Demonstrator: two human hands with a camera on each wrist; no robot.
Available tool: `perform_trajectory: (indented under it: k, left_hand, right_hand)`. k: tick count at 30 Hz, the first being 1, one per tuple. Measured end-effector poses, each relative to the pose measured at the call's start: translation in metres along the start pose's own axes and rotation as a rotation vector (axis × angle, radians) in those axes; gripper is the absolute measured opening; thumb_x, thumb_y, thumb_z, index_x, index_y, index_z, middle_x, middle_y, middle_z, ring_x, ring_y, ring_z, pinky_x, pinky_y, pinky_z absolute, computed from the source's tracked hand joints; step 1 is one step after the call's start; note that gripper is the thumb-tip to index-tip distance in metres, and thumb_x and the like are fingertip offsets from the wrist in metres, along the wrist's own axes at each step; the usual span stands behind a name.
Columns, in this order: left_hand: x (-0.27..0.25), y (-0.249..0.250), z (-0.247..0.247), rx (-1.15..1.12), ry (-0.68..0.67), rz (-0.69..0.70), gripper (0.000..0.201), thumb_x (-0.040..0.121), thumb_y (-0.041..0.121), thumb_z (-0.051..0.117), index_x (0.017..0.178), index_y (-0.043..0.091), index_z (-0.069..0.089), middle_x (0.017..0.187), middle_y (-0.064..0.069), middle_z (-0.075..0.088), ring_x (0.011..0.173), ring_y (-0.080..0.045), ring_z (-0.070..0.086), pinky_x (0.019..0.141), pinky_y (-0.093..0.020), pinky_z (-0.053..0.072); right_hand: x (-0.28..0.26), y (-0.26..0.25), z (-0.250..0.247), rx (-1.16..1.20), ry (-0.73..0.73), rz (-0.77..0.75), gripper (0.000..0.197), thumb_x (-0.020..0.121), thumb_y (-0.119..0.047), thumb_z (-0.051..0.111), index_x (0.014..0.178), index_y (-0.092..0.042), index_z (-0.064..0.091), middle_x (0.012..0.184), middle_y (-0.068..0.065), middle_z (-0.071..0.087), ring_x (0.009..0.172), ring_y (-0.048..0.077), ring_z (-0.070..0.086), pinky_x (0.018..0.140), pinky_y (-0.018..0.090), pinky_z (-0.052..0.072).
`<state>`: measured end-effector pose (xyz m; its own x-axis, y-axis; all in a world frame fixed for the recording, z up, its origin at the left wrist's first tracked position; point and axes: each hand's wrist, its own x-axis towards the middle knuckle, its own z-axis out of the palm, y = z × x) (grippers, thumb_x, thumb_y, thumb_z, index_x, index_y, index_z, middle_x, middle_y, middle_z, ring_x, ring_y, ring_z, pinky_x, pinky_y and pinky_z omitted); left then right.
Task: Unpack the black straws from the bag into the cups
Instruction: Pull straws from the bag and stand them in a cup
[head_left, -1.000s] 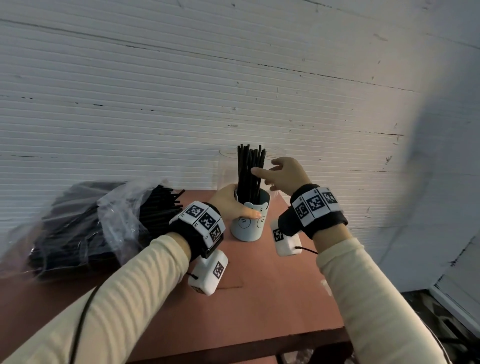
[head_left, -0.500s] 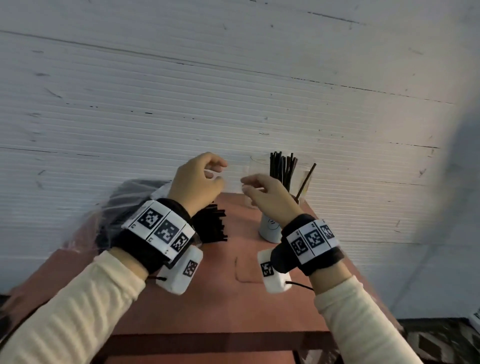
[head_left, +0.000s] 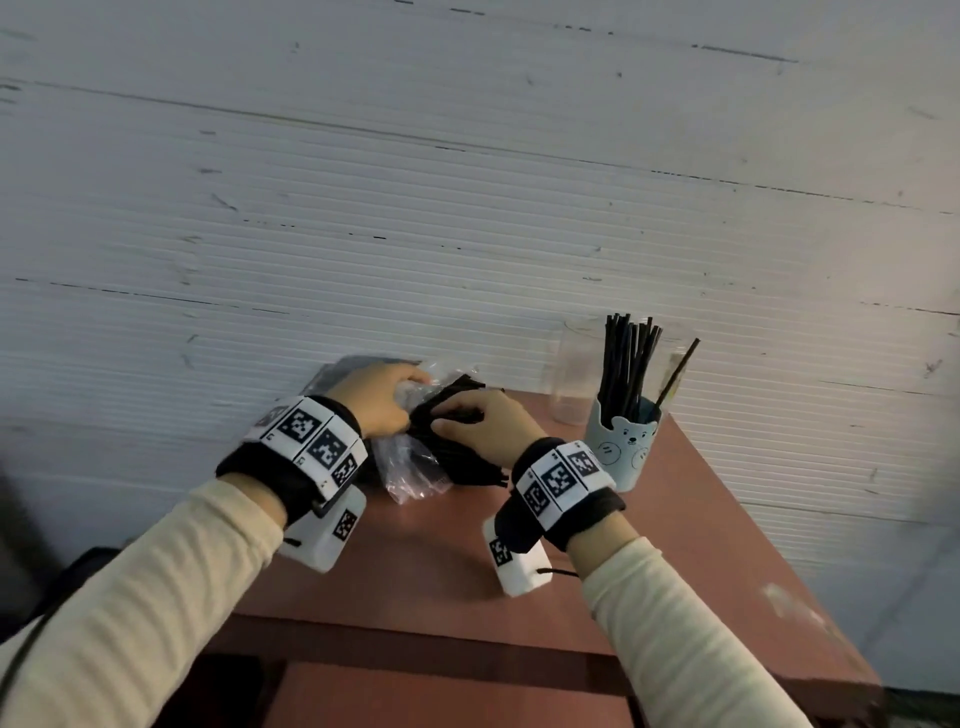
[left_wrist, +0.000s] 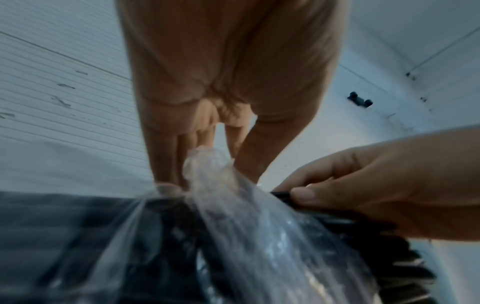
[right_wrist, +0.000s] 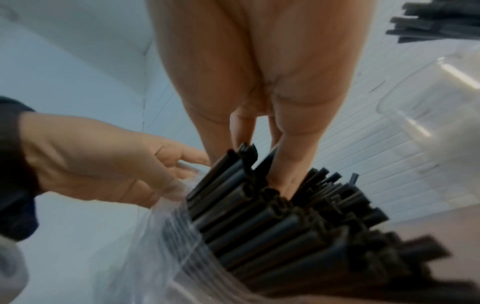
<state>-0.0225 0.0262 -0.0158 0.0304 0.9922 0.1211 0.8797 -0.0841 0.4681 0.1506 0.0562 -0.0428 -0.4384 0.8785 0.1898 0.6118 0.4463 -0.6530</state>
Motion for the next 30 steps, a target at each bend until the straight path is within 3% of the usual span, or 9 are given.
perform_trajectory:
  k: [3, 9, 13, 16, 18, 21, 24, 27, 30]
  left_hand:
    - [0.006, -0.008, -0.006, 0.006, 0.040, 0.063, 0.061, 0.080, -0.002, 0.063, 0.133, 0.029, 0.054, 0.140, 0.001, 0.052, 0.118, -0.021, 0.055, 0.097, -0.029, 0.044]
    - [0.016, -0.014, -0.005, -0.129, 0.190, 0.083, 0.052, 0.082, -0.003, 0.062, 0.126, 0.024, 0.061, 0.131, -0.006, 0.059, 0.115, -0.025, 0.057, 0.089, -0.024, 0.042]
    - [0.018, -0.016, 0.002, -0.186, 0.249, 0.055, 0.046, 0.082, 0.004, 0.068, 0.124, 0.022, 0.060, 0.132, -0.007, 0.057, 0.119, -0.024, 0.053, 0.090, -0.023, 0.038]
    - [0.019, -0.013, 0.003, -0.190, 0.258, 0.051, 0.047, 0.082, 0.008, 0.070, 0.125, 0.023, 0.059, 0.134, -0.005, 0.055, 0.122, -0.022, 0.051, 0.094, -0.025, 0.038]
    - [0.020, -0.012, 0.003, -0.185, 0.248, 0.053, 0.047, 0.083, 0.009, 0.071, 0.126, 0.022, 0.058, 0.136, -0.005, 0.054, 0.125, -0.022, 0.050, 0.096, -0.026, 0.037]
    - [0.019, -0.013, 0.003, -0.175, 0.226, 0.047, 0.047, 0.083, 0.010, 0.071, 0.126, 0.023, 0.058, 0.135, -0.004, 0.055, 0.121, -0.021, 0.052, 0.093, -0.024, 0.038]
    - [0.017, -0.016, 0.005, -0.181, 0.206, 0.037, 0.048, 0.082, 0.011, 0.072, 0.126, 0.025, 0.058, 0.133, -0.001, 0.056, 0.117, -0.020, 0.054, 0.092, -0.027, 0.042]
    - [0.016, -0.016, 0.010, -0.178, 0.191, 0.036, 0.049, 0.082, 0.011, 0.072, 0.126, 0.024, 0.057, 0.135, 0.000, 0.055, 0.120, -0.019, 0.053, 0.100, -0.033, 0.042]
    - [0.015, -0.014, 0.011, -0.169, 0.189, 0.036, 0.049, 0.081, 0.010, 0.073, 0.126, 0.022, 0.058, 0.137, -0.001, 0.055, 0.123, -0.020, 0.051, 0.102, -0.031, 0.039]
  right_hand:
    - [0.004, -0.003, 0.000, 0.032, 0.096, -0.016, 0.022, 0.087, -0.024, 0.069, 0.109, -0.022, 0.072, 0.113, -0.002, 0.068, 0.105, 0.015, 0.062, 0.096, 0.030, 0.048]
    - [0.004, 0.011, -0.013, 0.249, 0.217, 0.028, 0.015, 0.086, -0.013, 0.070, 0.100, -0.017, 0.072, 0.107, 0.007, 0.067, 0.084, 0.017, 0.068, 0.068, 0.024, 0.059]
    - [0.001, 0.018, -0.015, 0.378, 0.143, 0.114, 0.026, 0.085, -0.029, 0.071, 0.110, -0.024, 0.065, 0.108, 0.007, 0.066, 0.093, 0.024, 0.068, 0.077, 0.041, 0.060]
    - [0.002, 0.012, -0.003, 0.457, 0.075, 0.144, 0.040, 0.082, -0.027, 0.075, 0.119, -0.022, 0.061, 0.112, 0.007, 0.063, 0.093, 0.022, 0.068, 0.073, 0.034, 0.061]
    - [0.004, 0.012, 0.002, 0.448, 0.109, 0.130, 0.032, 0.083, -0.017, 0.074, 0.114, -0.019, 0.065, 0.113, 0.010, 0.063, 0.084, 0.020, 0.070, 0.072, 0.033, 0.061]
    - [0.001, 0.018, -0.004, 0.479, 0.168, 0.146, 0.021, 0.085, -0.009, 0.071, 0.105, -0.017, 0.069, 0.109, 0.014, 0.066, 0.074, 0.020, 0.073, 0.077, 0.041, 0.060]
    - [-0.009, 0.022, -0.015, 0.575, 0.142, 0.124, 0.025, 0.086, -0.004, 0.069, 0.110, -0.010, 0.067, 0.109, 0.015, 0.063, 0.080, 0.020, 0.070, 0.077, 0.036, 0.060]
    - [-0.014, 0.016, -0.013, 0.738, 0.062, 0.138, 0.037, 0.087, -0.006, 0.068, 0.123, -0.006, 0.059, 0.115, 0.015, 0.058, 0.092, 0.019, 0.065, 0.070, 0.024, 0.059]
    - [-0.008, 0.010, 0.001, 0.693, 0.102, 0.150, 0.032, 0.088, -0.010, 0.068, 0.119, -0.005, 0.064, 0.118, 0.015, 0.061, 0.096, 0.021, 0.066, 0.074, 0.028, 0.059]
